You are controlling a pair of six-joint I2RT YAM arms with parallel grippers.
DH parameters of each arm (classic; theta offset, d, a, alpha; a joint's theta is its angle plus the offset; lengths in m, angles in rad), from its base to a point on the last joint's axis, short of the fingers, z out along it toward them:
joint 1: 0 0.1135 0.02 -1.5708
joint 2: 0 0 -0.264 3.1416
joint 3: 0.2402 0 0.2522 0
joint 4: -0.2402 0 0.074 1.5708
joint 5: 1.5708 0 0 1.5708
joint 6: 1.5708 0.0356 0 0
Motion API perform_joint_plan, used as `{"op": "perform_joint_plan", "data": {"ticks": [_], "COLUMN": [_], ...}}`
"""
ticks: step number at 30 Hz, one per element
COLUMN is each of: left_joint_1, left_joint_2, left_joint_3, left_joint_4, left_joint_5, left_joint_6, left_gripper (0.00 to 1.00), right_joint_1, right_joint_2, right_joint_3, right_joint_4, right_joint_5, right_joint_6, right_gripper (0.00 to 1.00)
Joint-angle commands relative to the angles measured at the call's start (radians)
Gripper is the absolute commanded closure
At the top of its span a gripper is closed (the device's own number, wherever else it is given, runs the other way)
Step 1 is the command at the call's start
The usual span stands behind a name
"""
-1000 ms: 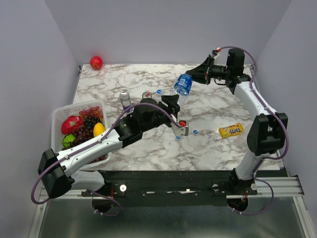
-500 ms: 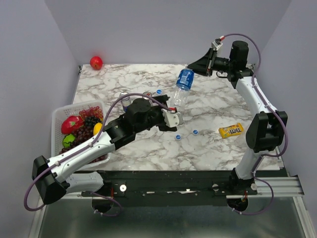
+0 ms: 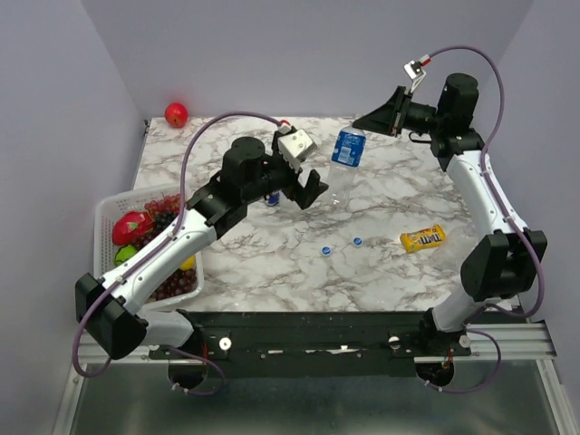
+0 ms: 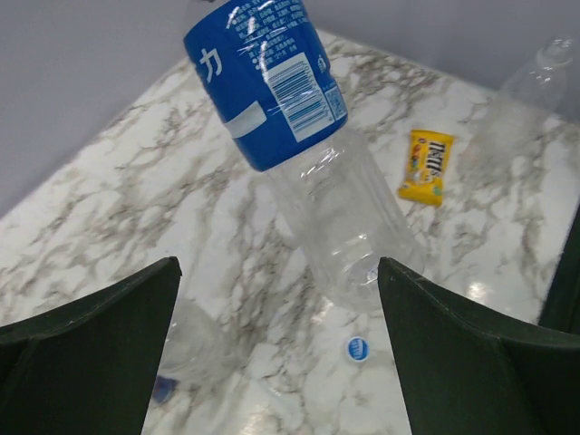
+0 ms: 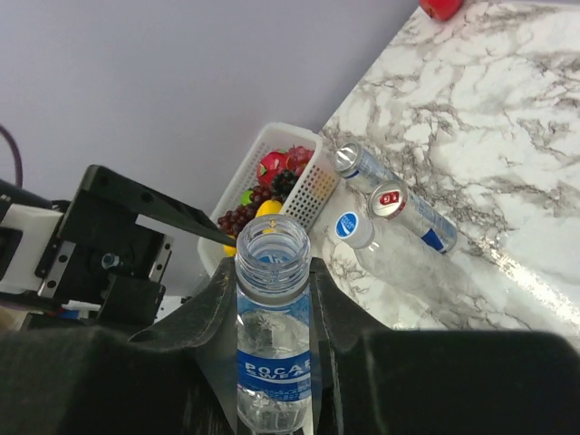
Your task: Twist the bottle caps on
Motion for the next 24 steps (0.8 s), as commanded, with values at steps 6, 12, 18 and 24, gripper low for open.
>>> {"op": "perform_joint_plan", "data": {"ticks": [6, 12, 18, 24], "left_joint_1": [-0.004, 0.005, 0.025, 0.053], "left_joint_2": [0.251, 0.417, 0.448, 0.453], "left_joint_3": [0.272, 0.413, 0.414, 0.362], "left_joint_4": [-0.074, -0.135, -0.123, -0.051], "left_joint_5": [0.372, 0.522, 0.439, 0.476], "left_joint_6": [-0.229, -0.263, -0.303, -0.353], "left_gripper": [0.01, 0.01, 0.01, 0.01], "right_joint_1": [0.006, 0.006, 0.004, 0.004], "right_joint_2": [-0.116, -0.137, -0.166, -0.165], "right_joint_3": [-0.092, -0.121, -0.143, -0.174], "right_joint_4": [0.115, 0.222, 0.268, 0.389], "right_joint_5": [0.024, 0.023, 0.043, 0.047], "right_joint_6": [-0.097, -0.029, -0.022, 0.076], "right_gripper": [1.00, 1.00, 1.00, 1.00]}}
